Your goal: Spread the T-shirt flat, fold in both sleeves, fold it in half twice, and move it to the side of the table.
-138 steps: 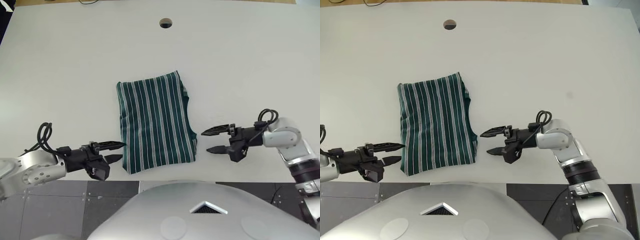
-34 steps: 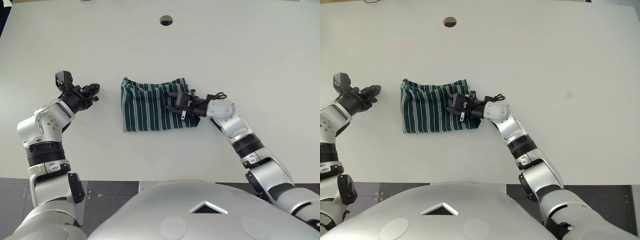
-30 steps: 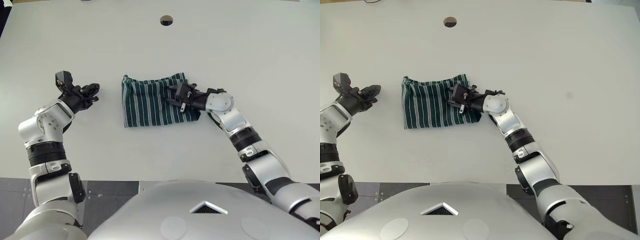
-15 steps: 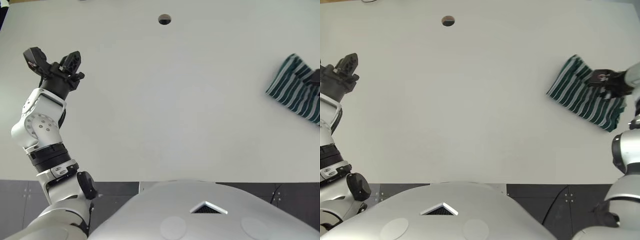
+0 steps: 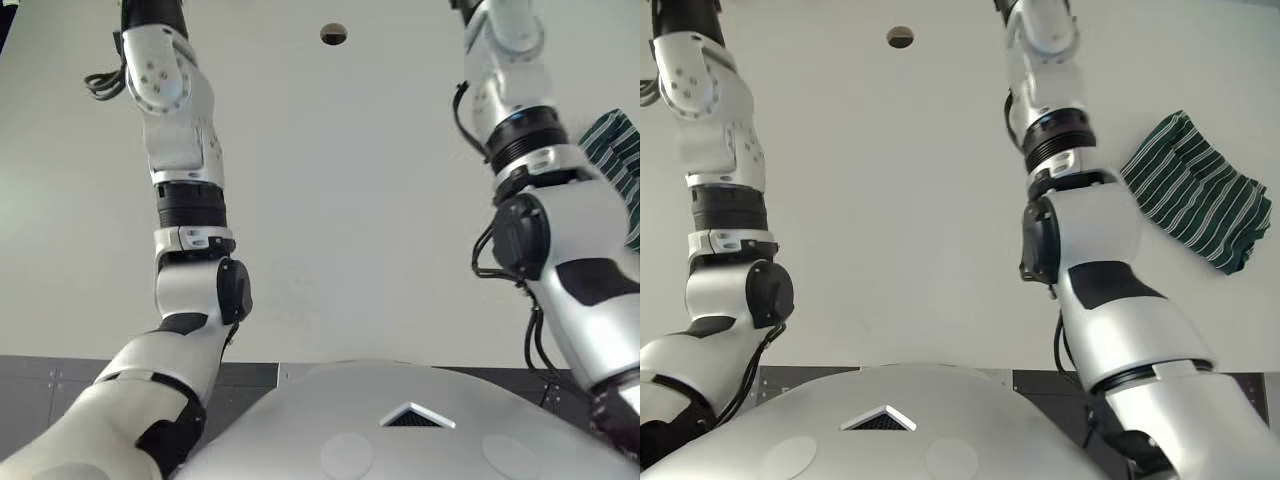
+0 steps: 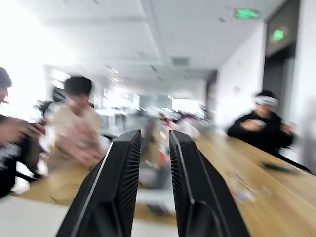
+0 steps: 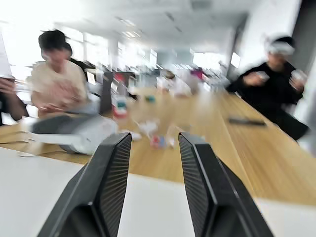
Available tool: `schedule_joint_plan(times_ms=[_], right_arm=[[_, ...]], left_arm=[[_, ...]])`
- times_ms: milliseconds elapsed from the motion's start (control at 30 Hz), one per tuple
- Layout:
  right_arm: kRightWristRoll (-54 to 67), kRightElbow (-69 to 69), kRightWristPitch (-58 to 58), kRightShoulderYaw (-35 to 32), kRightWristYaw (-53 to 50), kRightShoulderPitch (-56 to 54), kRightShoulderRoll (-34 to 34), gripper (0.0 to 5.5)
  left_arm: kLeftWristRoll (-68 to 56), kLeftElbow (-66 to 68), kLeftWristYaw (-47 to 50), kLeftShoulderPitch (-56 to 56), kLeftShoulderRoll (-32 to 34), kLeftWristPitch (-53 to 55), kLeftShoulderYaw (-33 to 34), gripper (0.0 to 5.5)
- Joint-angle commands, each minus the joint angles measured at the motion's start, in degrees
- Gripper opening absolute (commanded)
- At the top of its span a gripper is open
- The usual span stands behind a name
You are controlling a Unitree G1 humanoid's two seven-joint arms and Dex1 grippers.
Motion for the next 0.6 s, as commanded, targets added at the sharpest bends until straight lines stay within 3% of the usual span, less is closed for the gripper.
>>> schedule_joint_plan(times_ms=[33,200,367,600], right_arm=[[4.71,-8.49,-2.2,-0.48,13.23,5.57,2.11,1.76],[4.42,-15.62,-12.66,0.1,17.07,13.48,3.69,1.76],[2.85,-17.24,-14.48,1.14,16.85,17.2,3.65,1.76],[-10.85,-10.42,-31.01,4.62,3.27,18.25,0.87,1.76]], left_arm=[[0.5,1.26,-0.89,0.36,-0.58,-6.56,-1.02,1.04],[1.32,1.7,-1.07,2.33,-1.07,-11.35,-2.1,1.04],[2.42,1.13,-1.31,3.37,-1.89,-13.36,-4.09,1.04],[2.31,1.33,-1.64,5.3,-2.19,-13.89,-4.56,1.04]])
